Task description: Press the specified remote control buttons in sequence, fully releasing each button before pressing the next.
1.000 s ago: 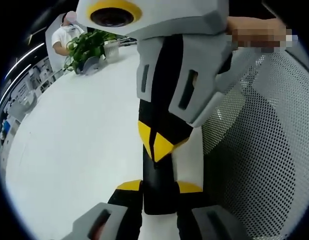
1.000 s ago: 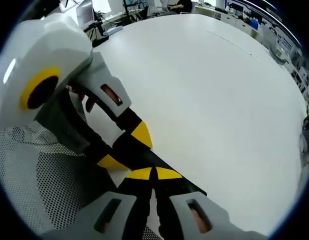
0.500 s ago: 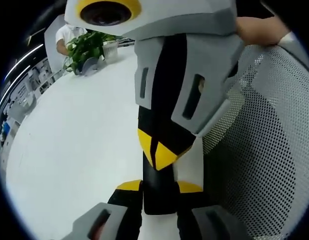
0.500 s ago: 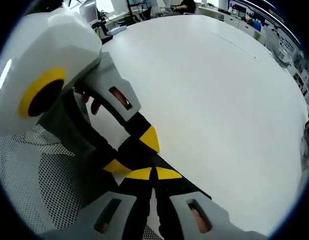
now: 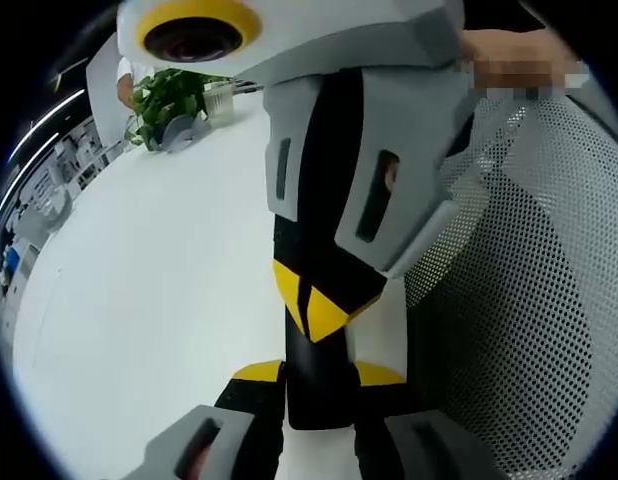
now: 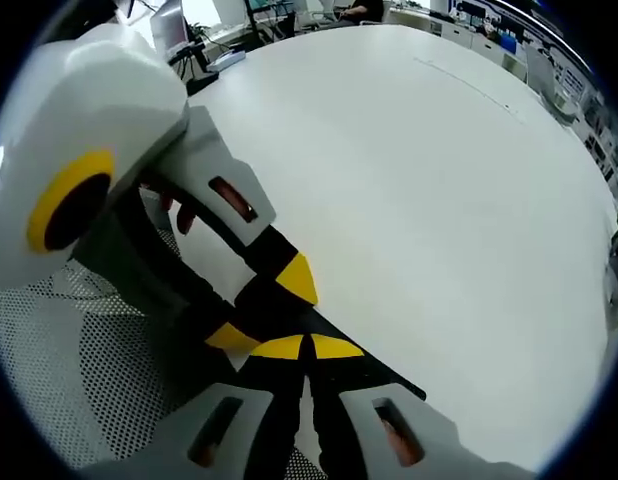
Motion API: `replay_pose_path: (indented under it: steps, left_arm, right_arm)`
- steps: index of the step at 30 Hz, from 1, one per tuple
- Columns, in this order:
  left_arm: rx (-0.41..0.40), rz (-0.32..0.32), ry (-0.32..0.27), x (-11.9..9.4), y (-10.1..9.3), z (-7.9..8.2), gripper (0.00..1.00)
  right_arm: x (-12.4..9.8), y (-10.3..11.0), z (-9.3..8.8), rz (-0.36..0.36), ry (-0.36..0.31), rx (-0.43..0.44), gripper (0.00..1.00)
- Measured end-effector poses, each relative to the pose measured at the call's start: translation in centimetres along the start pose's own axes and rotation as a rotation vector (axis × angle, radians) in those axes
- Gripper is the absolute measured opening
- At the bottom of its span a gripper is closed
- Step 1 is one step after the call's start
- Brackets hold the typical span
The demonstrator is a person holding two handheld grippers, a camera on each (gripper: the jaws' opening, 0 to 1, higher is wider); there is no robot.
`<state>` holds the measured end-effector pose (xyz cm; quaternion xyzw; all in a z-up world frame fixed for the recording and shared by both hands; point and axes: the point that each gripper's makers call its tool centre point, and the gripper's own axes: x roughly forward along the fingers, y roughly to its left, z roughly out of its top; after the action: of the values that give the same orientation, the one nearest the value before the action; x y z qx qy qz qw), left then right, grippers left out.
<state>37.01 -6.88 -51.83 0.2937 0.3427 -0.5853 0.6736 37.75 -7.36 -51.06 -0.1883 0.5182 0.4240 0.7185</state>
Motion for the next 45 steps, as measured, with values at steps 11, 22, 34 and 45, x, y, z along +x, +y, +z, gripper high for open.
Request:
replay_pose_path:
  steps: [11, 22, 34, 45]
  left_arm:
    - [0.001, 0.0, 0.0, 0.03, -0.01, 0.01, 0.25]
    - [-0.001, 0.001, 0.002, 0.07, -0.01, 0.03, 0.25]
    - [-0.004, 0.008, -0.006, 0.06, -0.03, 0.19, 0.25]
    - [-0.011, 0.006, -0.01, 0.13, 0.06, 0.19, 0.25]
  right_arm:
    - [-0.06, -0.03, 0.01, -0.001, -0.014, 0.012, 0.0]
    - [0.0, 0.06, 0.01, -0.002, -0.012, -0.007, 0.0]
    - [0.15, -0.25, 0.05, 0.004, -0.019, -0.005, 0.0]
    - [-0.84, -0.24, 0.19, 0.031, -0.038, 0.041, 0.0]
